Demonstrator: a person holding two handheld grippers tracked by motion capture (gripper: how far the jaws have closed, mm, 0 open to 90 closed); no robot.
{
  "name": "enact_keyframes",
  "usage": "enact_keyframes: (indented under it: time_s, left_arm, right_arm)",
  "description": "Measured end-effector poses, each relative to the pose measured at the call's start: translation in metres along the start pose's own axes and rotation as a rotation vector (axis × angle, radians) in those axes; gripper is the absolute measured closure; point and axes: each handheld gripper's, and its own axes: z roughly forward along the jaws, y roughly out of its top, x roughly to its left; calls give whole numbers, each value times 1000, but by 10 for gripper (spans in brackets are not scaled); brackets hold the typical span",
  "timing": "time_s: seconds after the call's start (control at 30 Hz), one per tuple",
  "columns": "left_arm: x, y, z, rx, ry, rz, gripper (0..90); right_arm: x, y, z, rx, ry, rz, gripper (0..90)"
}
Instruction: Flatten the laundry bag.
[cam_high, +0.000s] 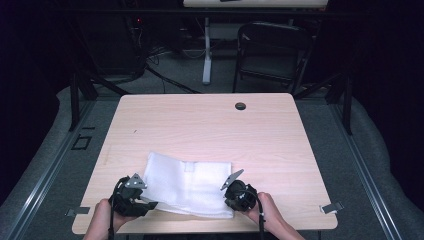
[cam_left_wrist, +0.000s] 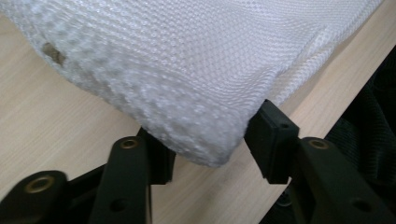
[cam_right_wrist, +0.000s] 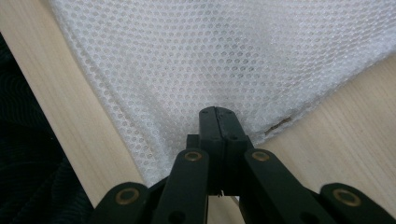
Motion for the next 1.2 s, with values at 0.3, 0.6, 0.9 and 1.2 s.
enact_keyframes:
  time_s: [0.3,0.6,0.9,1.2]
  left_arm:
    - [15,-14,-19,-53,49,-82,396]
    - [16,-10,-26,-121,42,-65,289]
    - [11,14,-5,-106,-2,50,281]
    - [10,25,12,-83,-46,88,149]
  right_arm:
    - [-5,-2,-3,20,-12,6,900]
    - [-5,-1,-14,-27,-12,-6,729]
    - [-6,0,-15,-59,-9,6,708]
    - [-5,2,-14,-72,-6,27,392]
